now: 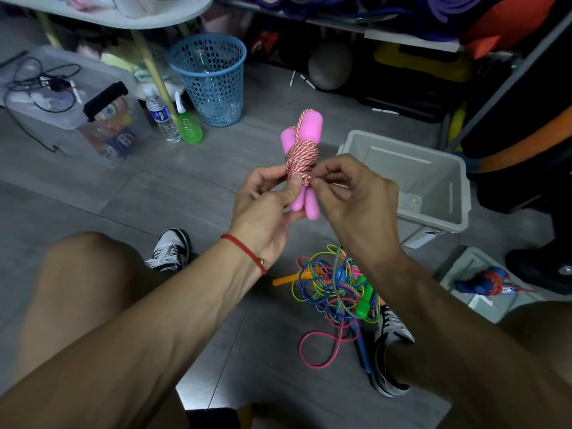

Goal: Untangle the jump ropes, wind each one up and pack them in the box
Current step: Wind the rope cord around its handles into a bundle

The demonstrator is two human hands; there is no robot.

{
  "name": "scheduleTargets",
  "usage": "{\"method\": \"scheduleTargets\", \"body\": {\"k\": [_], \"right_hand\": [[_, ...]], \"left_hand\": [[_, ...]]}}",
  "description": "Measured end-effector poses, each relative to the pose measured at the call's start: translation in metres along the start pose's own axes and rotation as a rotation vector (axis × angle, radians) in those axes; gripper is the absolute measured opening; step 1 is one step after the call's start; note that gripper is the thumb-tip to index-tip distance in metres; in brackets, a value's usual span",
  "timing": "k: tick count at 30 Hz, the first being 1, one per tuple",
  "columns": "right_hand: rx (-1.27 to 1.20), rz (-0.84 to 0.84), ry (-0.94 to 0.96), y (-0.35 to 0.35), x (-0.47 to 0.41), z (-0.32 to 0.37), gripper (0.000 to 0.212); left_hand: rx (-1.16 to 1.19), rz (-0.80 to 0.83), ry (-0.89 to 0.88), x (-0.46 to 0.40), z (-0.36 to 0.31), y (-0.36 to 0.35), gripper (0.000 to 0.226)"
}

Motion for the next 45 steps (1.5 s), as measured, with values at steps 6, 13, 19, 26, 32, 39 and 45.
{"method": "scheduleTargets", "body": {"k": [6,13,19,26,32,39,45], "right_hand": [[-0.075,0.037,-0.035,0.001,-0.005,-0.007,0.021],[-0.129,0.087,-0.013,-0.001,-0.007,0.000,0.017],[-0.021,0.164,0.080,0.001,-0.009,0.005,0.021],[0.098,0.234,0.234,0.000,-0.010,0.005,0.015],[0.117,0.144,0.206,0.006,-0.011,-0.001,0.008],[0.394,0.210,0.347,0.006,-0.017,-0.004,0.014],[0.489,0.373,0.503,0.004,-0.017,0.000,0.017]], "left_hand": [[0.053,-0.003,0.017,0.000,0.002,0.001,0.018],[0.062,0.011,0.054,0.001,-0.004,0.002,0.022],[-0.015,-0.034,0.025,0.006,-0.008,0.001,0.022],[-0.047,-0.003,0.078,0.007,-0.004,0.002,0.027],[-0.035,-0.043,0.050,0.010,-0.003,-0.004,0.028],[-0.082,-0.075,0.017,0.012,-0.002,-0.004,0.031],[-0.102,-0.050,-0.003,0.008,-0.005,0.000,0.030]]}}
Point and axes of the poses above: each hand's wrist, its own x-axis away from the middle knuckle, its own y-axis out of the back of the hand, z = x × y, the point moved 5 cm from there along -x, towards the middle knuckle, and after that the axes turned 1 degree about z, right-handed, at the moved point
